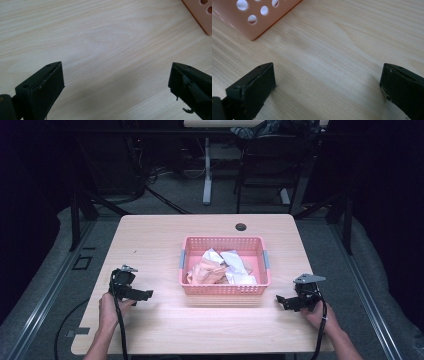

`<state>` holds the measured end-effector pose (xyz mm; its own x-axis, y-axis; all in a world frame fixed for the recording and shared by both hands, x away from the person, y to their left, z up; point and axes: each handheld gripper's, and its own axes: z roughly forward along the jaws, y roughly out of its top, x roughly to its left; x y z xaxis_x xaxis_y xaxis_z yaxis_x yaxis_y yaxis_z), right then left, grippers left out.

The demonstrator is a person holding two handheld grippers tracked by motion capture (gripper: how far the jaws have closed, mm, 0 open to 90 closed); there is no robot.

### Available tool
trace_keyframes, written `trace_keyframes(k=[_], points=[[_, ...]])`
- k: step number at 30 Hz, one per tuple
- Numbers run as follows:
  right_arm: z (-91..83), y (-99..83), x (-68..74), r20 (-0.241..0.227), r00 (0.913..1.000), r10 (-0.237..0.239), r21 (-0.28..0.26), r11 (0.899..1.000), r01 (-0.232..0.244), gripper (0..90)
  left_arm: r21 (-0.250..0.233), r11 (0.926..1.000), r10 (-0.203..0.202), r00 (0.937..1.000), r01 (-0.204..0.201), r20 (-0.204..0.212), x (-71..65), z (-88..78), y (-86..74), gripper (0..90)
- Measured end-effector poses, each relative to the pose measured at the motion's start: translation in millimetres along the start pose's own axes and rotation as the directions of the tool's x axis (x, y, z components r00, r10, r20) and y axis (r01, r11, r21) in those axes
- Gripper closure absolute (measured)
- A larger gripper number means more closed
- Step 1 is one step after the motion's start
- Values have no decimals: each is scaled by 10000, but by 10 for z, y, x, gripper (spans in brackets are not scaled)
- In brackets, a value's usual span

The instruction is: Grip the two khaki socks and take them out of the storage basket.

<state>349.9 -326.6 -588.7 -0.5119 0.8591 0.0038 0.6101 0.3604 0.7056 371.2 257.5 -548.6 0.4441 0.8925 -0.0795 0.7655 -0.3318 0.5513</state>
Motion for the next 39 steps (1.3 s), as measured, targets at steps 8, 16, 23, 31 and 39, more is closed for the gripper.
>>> trace_keyframes(k=[8,16,23,31,39], points=[[1,0,-2,-27,10000,-8,-4,10000,8,0,97,9999,140,9999,-140,43,-28,29,3,3],[-1,-5,0,-3,10000,-30,-46,10000,30,0,281,9986,449,9989,-452,125,-64,3,64,2],[-4,-4,-4,-35,10000,-64,5,10000,64,0,139,9973,724,9972,-727,195,-153,-97,167,2],[-5,-6,1,-2,10000,-12,-8,10000,12,0,187,9918,1251,9909,-1262,496,-275,-183,368,2],[-2,-7,3,1,10000,7,-37,10000,-7,0,188,9858,1645,9823,-1668,891,-354,-235,571,2]])
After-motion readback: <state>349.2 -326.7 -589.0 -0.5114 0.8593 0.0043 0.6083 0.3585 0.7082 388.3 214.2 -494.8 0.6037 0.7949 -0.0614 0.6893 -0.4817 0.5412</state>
